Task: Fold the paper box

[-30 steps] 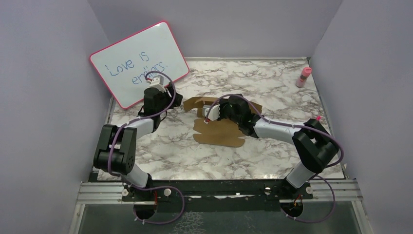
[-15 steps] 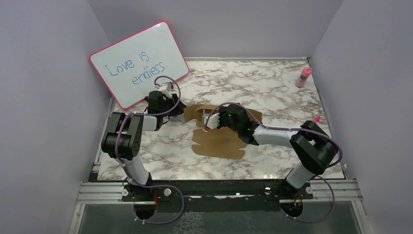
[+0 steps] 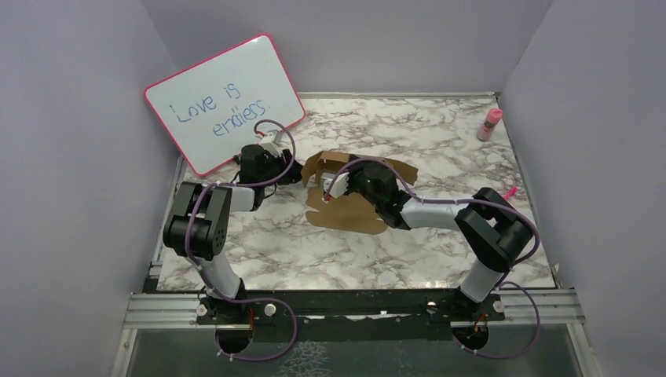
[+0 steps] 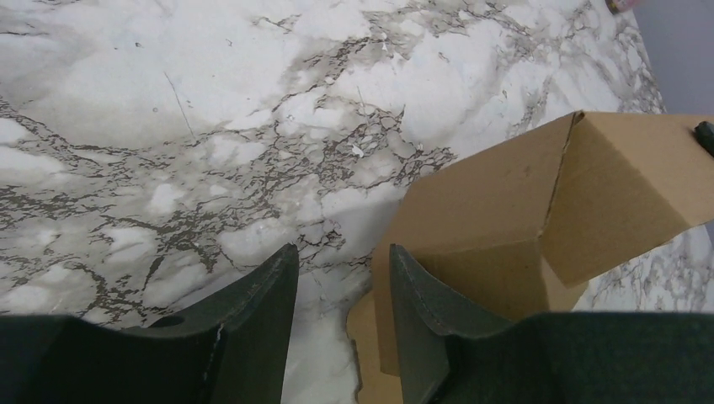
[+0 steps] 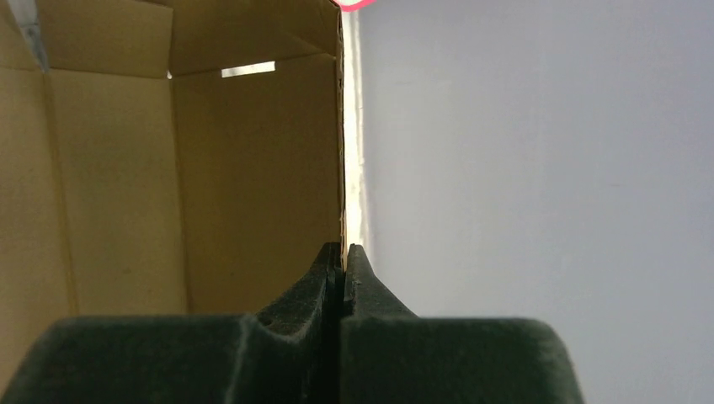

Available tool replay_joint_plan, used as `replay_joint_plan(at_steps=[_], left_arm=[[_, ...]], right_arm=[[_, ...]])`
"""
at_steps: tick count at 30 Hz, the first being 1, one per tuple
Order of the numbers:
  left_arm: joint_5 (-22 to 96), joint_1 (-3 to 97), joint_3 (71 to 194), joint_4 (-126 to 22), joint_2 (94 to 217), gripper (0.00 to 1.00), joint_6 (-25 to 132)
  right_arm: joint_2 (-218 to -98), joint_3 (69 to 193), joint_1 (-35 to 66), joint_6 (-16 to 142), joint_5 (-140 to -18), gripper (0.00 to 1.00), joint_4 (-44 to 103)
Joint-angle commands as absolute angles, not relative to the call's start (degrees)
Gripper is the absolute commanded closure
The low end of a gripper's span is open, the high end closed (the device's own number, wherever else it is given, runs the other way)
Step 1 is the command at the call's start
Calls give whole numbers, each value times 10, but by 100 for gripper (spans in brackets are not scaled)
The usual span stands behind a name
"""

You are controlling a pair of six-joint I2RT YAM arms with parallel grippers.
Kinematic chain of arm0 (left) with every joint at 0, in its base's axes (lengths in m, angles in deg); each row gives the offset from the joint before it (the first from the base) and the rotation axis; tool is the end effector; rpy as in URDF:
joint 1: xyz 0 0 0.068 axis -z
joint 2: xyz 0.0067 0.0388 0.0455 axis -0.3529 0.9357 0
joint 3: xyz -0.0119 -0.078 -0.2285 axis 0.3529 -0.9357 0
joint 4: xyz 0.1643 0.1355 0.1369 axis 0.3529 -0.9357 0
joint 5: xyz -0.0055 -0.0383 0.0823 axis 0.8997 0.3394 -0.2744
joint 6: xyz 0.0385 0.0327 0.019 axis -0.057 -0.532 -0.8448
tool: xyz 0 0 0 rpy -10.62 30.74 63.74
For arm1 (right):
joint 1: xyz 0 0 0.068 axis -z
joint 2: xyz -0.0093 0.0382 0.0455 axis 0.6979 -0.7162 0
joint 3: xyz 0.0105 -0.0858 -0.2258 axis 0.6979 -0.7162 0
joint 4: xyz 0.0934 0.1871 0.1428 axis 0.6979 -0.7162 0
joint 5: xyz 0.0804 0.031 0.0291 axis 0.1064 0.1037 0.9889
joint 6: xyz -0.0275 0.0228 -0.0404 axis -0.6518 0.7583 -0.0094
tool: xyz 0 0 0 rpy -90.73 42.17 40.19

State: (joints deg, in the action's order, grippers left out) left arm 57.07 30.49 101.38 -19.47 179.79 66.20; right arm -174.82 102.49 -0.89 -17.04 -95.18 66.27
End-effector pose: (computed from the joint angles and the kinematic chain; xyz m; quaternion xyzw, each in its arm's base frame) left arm 0.3210 -0.0728 0.1297 0.0314 0.8224 -0.3525 0.4454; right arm 0.2531 0.2467 0.1708 -0.6542 0.4434 -0.2076 0.5764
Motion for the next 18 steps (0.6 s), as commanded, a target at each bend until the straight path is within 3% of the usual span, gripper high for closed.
replay_joint_plan(at_steps=[1,18], left_arm=[[571,305,1030,-174,1786,55,647],[585,322,1015,-158,1830,55,636]], right_arm=[[-1766,1043,-7,-228,-961,99,743],[-1813,941,-27,-233,-996,99,798]])
